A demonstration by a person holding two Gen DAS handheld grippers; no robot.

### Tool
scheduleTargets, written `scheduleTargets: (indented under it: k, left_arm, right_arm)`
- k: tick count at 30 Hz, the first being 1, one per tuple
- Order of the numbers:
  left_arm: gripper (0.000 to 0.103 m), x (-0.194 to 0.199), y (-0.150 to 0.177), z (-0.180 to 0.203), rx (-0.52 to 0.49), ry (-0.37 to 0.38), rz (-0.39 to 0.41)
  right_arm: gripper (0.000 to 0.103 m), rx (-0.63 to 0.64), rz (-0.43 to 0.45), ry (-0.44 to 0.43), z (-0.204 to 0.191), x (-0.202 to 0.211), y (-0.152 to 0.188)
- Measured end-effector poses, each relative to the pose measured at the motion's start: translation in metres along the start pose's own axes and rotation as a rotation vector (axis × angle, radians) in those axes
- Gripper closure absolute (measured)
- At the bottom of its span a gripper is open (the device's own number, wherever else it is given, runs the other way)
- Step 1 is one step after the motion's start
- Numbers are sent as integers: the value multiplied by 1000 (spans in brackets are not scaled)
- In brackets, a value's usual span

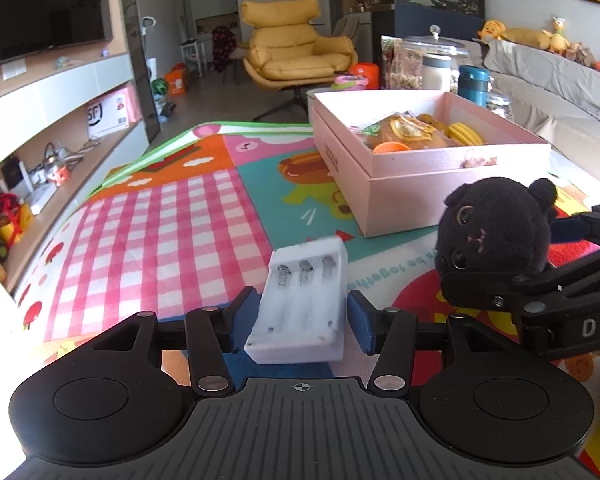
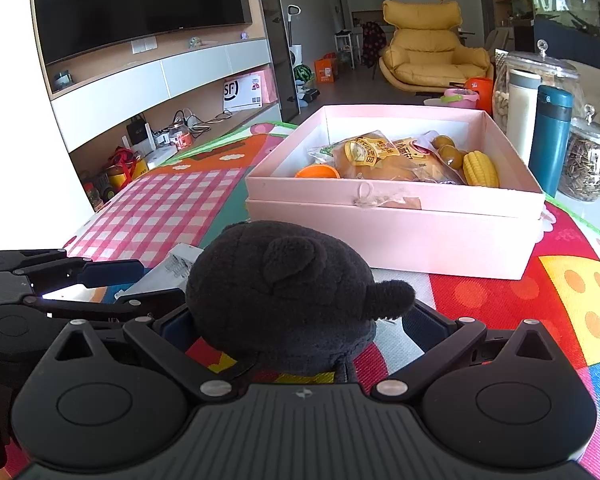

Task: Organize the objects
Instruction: 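Lift the white charger off the mat with the left gripper, then turn the charger upright in the left gripper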

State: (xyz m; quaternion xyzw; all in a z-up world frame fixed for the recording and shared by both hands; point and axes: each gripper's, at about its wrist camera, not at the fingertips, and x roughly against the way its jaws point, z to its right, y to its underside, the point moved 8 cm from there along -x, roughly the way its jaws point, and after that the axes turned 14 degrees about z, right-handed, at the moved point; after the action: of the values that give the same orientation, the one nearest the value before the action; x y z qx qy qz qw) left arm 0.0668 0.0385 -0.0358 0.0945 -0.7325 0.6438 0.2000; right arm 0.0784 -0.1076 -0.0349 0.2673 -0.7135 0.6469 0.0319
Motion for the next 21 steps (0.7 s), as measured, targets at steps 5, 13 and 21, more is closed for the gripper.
scheduleTargets:
  k: [5, 13, 21]
  left_arm:
    - [49, -4, 7, -10, 84, 12, -19]
    - [82, 19, 17, -22, 131, 48, -1]
    - [82, 33, 22, -23, 155, 61, 6]
  right_arm:
    - [0, 4, -22, 12, 0, -2, 2]
    - [0, 91, -67, 46, -11, -7, 5]
    - [20, 197, -64, 54, -32, 1, -2]
